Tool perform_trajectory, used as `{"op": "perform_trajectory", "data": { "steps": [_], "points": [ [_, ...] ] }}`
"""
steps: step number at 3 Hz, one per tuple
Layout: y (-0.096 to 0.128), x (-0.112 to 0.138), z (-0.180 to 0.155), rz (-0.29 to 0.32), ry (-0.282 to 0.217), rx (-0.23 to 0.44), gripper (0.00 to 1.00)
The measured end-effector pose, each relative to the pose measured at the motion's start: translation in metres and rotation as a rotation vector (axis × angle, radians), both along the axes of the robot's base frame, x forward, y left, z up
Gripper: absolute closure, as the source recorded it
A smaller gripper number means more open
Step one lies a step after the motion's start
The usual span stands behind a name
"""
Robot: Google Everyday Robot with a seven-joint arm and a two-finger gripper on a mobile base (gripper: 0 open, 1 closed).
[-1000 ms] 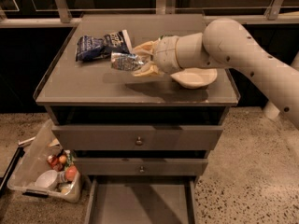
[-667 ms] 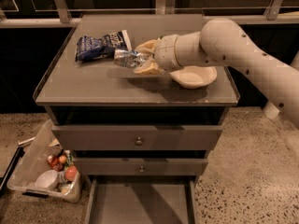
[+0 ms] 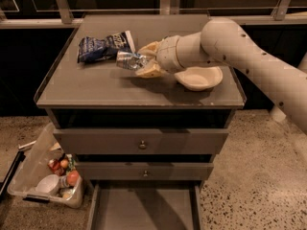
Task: Pick redbull can from bottom drawer and place on counter
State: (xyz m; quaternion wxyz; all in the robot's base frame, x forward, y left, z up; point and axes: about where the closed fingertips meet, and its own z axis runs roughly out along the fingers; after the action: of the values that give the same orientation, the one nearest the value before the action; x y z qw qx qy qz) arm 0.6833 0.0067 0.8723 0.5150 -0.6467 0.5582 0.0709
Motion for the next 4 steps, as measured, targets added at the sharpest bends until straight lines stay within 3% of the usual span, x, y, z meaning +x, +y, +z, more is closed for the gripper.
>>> {"op": "perform_trajectory", "data": {
  "steps": [3,4],
  "points": [
    [0.0001,0.0,0.0,0.0,0.0,0.0,0.11],
    [0.0001,0.0,-0.0001,0.0,0.0,0.0,0.0]
  ]
}}
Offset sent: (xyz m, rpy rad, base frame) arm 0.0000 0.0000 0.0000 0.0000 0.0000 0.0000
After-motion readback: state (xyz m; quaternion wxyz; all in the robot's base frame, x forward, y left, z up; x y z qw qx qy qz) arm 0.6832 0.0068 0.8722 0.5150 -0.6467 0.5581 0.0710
